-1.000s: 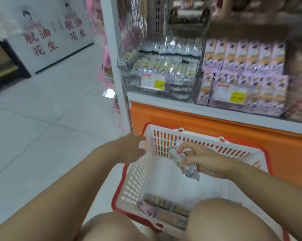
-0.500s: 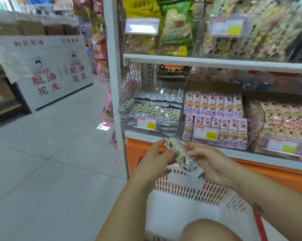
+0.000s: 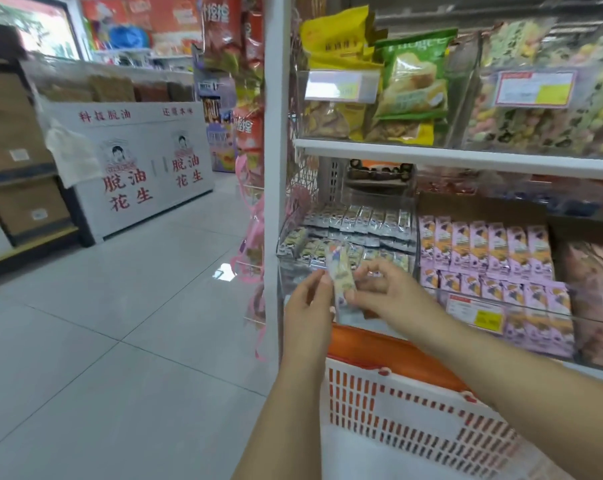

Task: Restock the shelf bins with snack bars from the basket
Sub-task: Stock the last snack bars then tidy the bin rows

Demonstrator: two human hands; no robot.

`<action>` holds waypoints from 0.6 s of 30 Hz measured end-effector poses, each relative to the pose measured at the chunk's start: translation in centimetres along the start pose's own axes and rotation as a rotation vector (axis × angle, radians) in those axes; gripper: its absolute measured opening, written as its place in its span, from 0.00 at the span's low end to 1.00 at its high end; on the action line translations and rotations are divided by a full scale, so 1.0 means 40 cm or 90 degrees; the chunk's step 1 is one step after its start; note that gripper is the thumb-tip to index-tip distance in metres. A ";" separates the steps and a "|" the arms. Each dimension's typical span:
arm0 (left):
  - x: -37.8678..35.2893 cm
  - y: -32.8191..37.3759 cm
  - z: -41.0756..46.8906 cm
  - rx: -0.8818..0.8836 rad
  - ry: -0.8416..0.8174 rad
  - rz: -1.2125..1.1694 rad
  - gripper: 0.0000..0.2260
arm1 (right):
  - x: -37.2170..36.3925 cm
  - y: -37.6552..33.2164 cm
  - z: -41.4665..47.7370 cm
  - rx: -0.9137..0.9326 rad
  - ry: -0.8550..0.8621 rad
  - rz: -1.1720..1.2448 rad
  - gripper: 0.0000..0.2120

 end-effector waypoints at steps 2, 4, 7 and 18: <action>0.019 -0.003 0.020 -0.015 0.028 0.013 0.12 | -0.010 -0.005 0.097 -0.015 0.026 0.011 0.09; 0.027 -0.016 0.036 -0.010 0.030 0.046 0.17 | -0.015 -0.011 0.189 -0.021 0.059 -0.025 0.09; 0.028 -0.027 0.046 -0.005 0.030 0.082 0.20 | -0.026 -0.018 0.295 -0.045 0.097 -0.097 0.12; 0.071 -0.057 0.075 0.038 0.095 0.077 0.20 | -0.108 -0.016 0.374 0.017 0.051 -0.342 0.13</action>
Point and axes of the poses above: each hand's wrist, its own z-axis towards the middle knuckle, its own x-axis out of the back of the hand, y = z × x, the point moved 6 cm from there along z, towards the middle knuckle, and after that the axes turned 7 degrees about -z, right-handed, at the moved point
